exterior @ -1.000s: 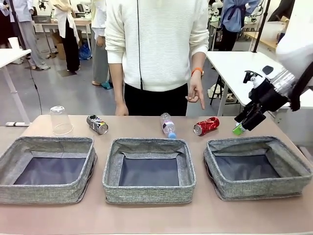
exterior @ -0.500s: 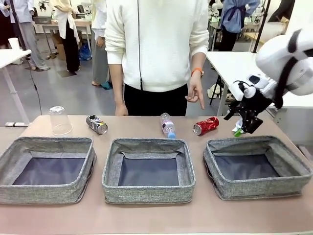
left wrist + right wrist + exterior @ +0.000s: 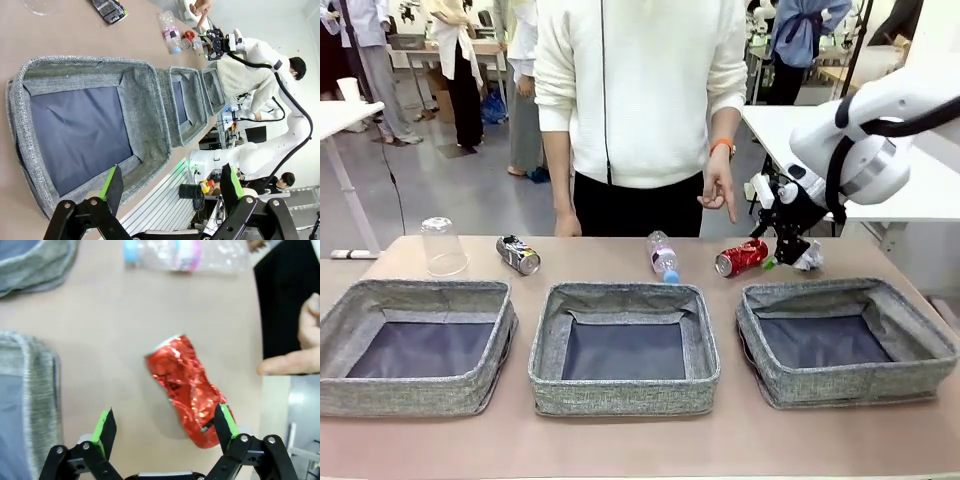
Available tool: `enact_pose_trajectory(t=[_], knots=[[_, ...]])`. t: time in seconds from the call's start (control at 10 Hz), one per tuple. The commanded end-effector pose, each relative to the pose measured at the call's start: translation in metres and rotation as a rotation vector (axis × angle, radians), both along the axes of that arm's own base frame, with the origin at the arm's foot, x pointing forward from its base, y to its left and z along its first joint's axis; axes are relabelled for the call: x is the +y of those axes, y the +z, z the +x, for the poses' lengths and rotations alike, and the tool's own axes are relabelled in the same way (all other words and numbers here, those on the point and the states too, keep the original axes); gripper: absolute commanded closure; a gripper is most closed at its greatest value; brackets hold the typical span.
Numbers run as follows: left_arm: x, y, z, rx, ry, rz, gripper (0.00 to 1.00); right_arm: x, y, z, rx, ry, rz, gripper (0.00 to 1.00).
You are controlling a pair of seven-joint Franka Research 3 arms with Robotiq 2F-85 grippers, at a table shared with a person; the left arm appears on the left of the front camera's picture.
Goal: Sort the waste into the appropriate baskets.
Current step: Pick up the waste item pointed out by the person.
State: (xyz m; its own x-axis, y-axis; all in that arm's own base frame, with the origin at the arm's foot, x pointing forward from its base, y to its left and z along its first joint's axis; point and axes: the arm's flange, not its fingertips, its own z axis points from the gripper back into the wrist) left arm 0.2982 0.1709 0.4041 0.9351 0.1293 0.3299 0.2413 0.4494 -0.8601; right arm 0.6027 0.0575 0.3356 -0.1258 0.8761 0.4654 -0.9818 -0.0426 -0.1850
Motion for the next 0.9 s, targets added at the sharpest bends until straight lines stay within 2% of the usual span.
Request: enact_pose_trajectory(t=[0.0,0.2,0.4,0.8], knots=[[0.000,0.001,0.001,-0.025,-0.006,-0.014,0.00,0.002,-0.001,0.021,0.021,-0.059,-0.033,0.00],[0.000,0.001,0.001,-0.025,-0.006,-0.014,0.00,0.002,-0.010,0.033,-0.012,-0.078,-0.004,0.00],[0.000,0.001,0.001,-0.025,-0.006,-0.014,0.00,0.002,-0.020,0.043,0.042,-0.056,0.015,0.00],[0.000,0.001,0.001,-0.025,-0.006,-0.014,0.00,0.012,-0.034,0.046,0.066,-0.034,-0.008,0.00]])
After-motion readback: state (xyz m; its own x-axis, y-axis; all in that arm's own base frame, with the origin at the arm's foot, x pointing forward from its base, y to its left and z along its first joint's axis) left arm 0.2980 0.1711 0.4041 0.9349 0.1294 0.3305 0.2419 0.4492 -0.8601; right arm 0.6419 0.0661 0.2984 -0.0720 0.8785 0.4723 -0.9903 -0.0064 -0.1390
